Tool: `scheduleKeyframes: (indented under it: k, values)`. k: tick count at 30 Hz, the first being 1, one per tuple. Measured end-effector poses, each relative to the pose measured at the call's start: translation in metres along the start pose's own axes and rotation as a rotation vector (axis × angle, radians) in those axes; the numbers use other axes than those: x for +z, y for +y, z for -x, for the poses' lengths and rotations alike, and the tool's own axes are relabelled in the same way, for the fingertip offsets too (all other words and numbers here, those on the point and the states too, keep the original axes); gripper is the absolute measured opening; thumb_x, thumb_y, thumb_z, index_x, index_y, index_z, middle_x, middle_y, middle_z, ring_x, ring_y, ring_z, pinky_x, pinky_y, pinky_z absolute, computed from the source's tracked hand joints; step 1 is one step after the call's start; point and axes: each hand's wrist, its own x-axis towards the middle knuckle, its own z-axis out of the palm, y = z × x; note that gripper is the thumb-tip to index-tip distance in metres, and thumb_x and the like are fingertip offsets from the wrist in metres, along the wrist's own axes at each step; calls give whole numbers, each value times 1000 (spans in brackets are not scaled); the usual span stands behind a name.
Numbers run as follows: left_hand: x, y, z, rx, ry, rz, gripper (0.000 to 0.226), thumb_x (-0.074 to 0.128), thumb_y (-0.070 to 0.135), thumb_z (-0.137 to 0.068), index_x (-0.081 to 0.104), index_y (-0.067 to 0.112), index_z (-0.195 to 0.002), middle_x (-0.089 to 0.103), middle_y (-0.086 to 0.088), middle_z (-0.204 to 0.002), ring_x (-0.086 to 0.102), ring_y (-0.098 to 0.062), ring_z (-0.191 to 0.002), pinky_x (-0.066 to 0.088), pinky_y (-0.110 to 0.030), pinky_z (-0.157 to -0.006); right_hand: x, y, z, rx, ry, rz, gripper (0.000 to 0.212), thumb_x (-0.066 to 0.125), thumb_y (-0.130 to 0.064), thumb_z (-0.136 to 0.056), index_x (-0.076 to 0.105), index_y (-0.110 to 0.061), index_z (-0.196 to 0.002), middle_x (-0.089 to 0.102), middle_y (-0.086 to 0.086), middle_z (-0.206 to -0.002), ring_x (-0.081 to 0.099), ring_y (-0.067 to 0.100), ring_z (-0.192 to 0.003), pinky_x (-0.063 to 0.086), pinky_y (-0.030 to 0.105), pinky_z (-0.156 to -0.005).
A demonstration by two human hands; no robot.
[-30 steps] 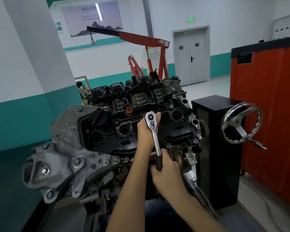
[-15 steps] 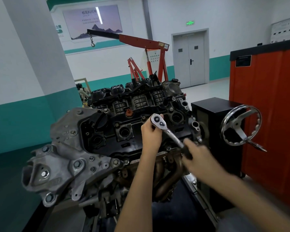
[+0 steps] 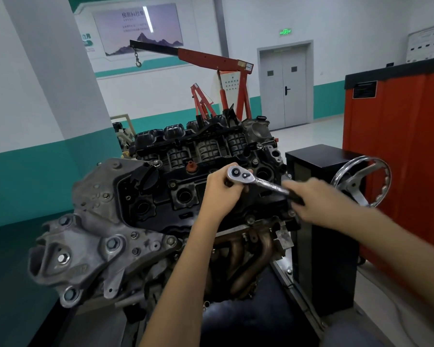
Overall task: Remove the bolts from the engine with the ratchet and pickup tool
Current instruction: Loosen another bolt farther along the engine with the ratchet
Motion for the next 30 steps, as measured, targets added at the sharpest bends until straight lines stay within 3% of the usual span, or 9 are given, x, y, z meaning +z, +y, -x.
scheduleKeyframes:
  k: [2,5,9,12,16,21,25,28,30]
  values:
    - [-1,-1,-1,-22,-17,4,49,57,1,-89,60,38,-57,55,15,-57,49,-2,-59,40,-21,-60,-18,6,-16,-85,39,156,18,57,-17,-87,53,-25,-103,39,-15,-60,38,-2,-53,29,20,-50]
    - [2,-7,4,-34,34,108,46,52,3,-93,42,30,-58,41,9,-59,40,-15,-64,35,-24,-65,-8,1,-13,-55,78,93,18,59,-17,-84,49,-28,-95,37,-14,-60,47,13,-58,30,24,-53]
    - [16,-9,6,-46,133,154,45,53,11,-98,32,27,-62,31,16,-54,27,-5,-55,32,-14,-61,51,-48,31,145,110,-499,25,61,-11,-79,41,-25,-78,50,-3,-61,53,15,-55,43,27,-51]
    - [23,-8,2,-134,241,184,45,54,7,-97,27,18,-64,28,15,-50,25,-4,-51,33,-13,-61,88,-104,41,252,189,-786,24,60,-9,-82,44,-26,-84,49,-4,-61,50,3,-47,36,11,-42]
    - [14,-13,3,-153,212,158,45,57,11,-96,33,26,-61,33,13,-50,29,-4,-51,31,-23,-59,97,-121,36,204,182,-668,35,54,-11,-86,40,-14,-118,45,-7,-68,52,16,-63,41,25,-57]
    - [4,-7,6,-50,28,72,46,58,17,-96,33,27,-58,32,13,-54,28,-7,-56,28,-19,-54,40,-33,26,58,-34,-368,25,57,-11,-83,46,-22,-102,56,5,-77,59,19,-64,51,34,-59]
    - [6,-5,0,-41,2,36,51,54,0,-91,41,32,-53,39,12,-54,33,-11,-59,31,-30,-62,-14,11,-7,-109,-73,13,19,60,-15,-87,49,-21,-102,47,-12,-67,52,7,-60,36,19,-54]
    - [8,-8,4,-25,60,110,47,51,2,-94,36,27,-58,35,13,-55,30,-6,-57,34,-18,-62,-5,5,-4,-73,15,-26,22,61,-16,-85,41,-26,-89,48,-7,-66,53,19,-64,41,29,-57]
    - [12,-9,8,-32,108,137,43,53,8,-98,31,20,-63,31,14,-56,28,-6,-57,31,-15,-59,26,-18,19,25,50,-283,26,61,-14,-83,39,-28,-82,53,1,-66,55,23,-59,46,34,-54]
